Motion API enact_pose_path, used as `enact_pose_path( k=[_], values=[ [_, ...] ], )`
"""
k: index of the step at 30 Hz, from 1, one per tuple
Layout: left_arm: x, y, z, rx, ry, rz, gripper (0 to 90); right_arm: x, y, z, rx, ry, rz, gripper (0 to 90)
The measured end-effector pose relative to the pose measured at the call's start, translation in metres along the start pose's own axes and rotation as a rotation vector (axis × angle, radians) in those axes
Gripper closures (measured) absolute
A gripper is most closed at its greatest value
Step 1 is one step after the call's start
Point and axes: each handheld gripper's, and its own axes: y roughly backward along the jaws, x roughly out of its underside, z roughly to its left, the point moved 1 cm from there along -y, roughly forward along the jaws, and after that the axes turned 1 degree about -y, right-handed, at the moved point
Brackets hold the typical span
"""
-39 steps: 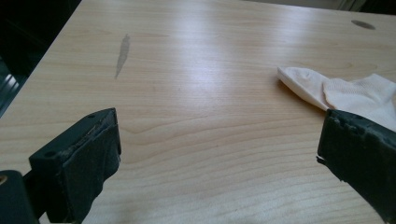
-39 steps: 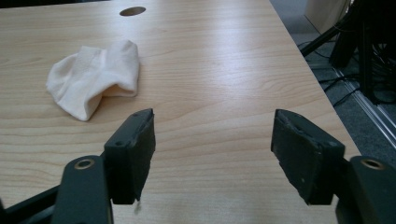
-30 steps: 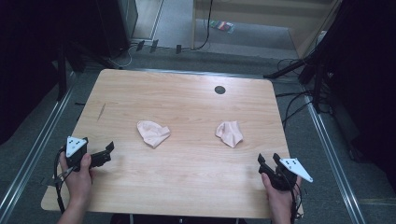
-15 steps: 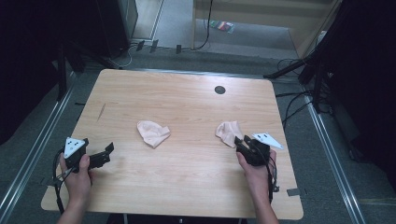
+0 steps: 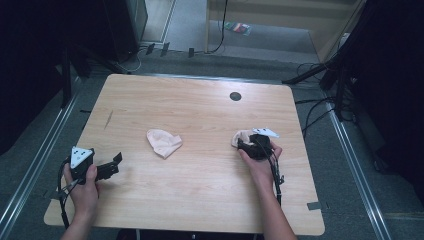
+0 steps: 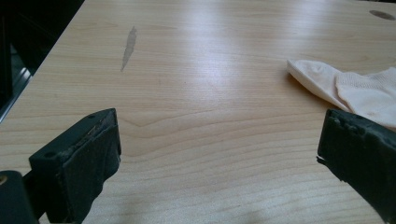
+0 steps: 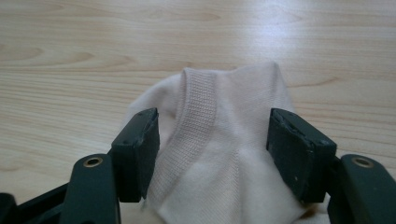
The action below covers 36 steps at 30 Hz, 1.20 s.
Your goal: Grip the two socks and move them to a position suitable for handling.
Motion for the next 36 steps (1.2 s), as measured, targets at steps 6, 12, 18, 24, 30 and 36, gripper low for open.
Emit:
enact_pose_path(
  k=[6,12,18,24,30,36],
  values=[
    [0.0,0.0,0.0,0.0,0.006,-0.003,0.0,0.003,0.0,0.007,0.076,0.043,-0.01,63.1],
    [0.0,0.001,0.0,-0.009,0.0,-0.005,0.0,0.006,0.004,0.006,0.031,0.022,-0.021,82.2],
    [-0.001,0.007,-0.001,-0.012,0.0,-0.019,0.0,-0.001,0.047,0.013,-0.087,0.013,-0.118,82.4],
    [-0.003,0.013,-0.02,0.019,-0.026,-0.029,0.0,0.003,0.098,0.041,-0.16,0.045,-0.21,82.3],
    [-0.005,0.028,-0.05,0.09,-0.047,-0.057,0.0,0.019,0.124,0.076,-0.229,0.056,-0.209,82.3],
    [-0.002,0.037,-0.08,0.175,-0.065,-0.054,0.0,0.037,0.131,0.107,-0.29,0.063,-0.179,82.2]
  ],
)
